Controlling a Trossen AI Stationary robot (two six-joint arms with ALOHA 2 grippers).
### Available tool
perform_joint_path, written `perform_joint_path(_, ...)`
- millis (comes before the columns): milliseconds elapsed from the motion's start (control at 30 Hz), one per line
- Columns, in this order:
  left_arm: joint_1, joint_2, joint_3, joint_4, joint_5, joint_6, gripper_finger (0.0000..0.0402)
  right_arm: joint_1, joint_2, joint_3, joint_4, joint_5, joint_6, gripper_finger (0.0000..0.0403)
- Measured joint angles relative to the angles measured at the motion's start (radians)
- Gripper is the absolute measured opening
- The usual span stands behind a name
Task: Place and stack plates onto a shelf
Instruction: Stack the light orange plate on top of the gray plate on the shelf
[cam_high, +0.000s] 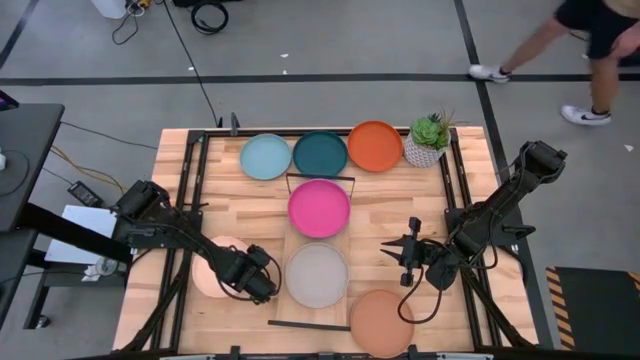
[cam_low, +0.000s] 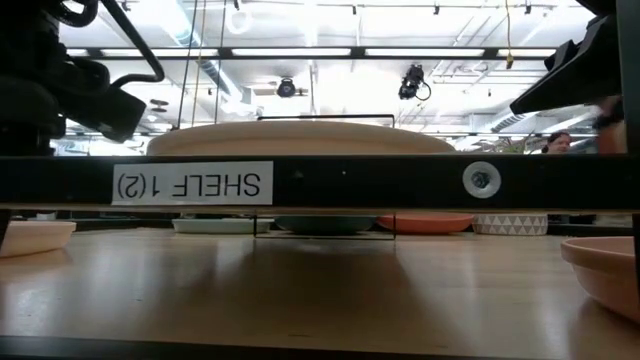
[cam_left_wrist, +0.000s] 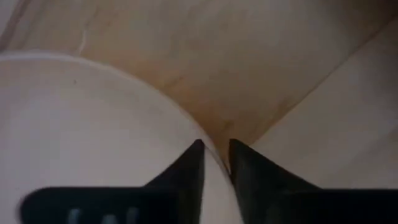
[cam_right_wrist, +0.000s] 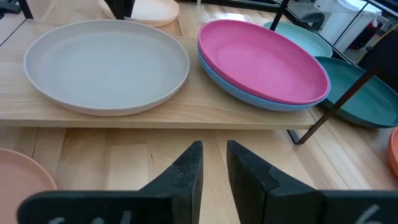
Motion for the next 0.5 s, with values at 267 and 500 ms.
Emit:
perform_joint_path(267,0.008,-0.025,0.157,-0.113,0.073,0.106,0.0015,0.000,0.000,0.000,0.000,-0.004,-0.002,0.0078)
perform_joint_path(500,-0.029,-0.034,0.438,-0.289,0.054,0.420,0.0015,0.000,0.000,0.000,0.000,-0.007,-0.005,0.0078)
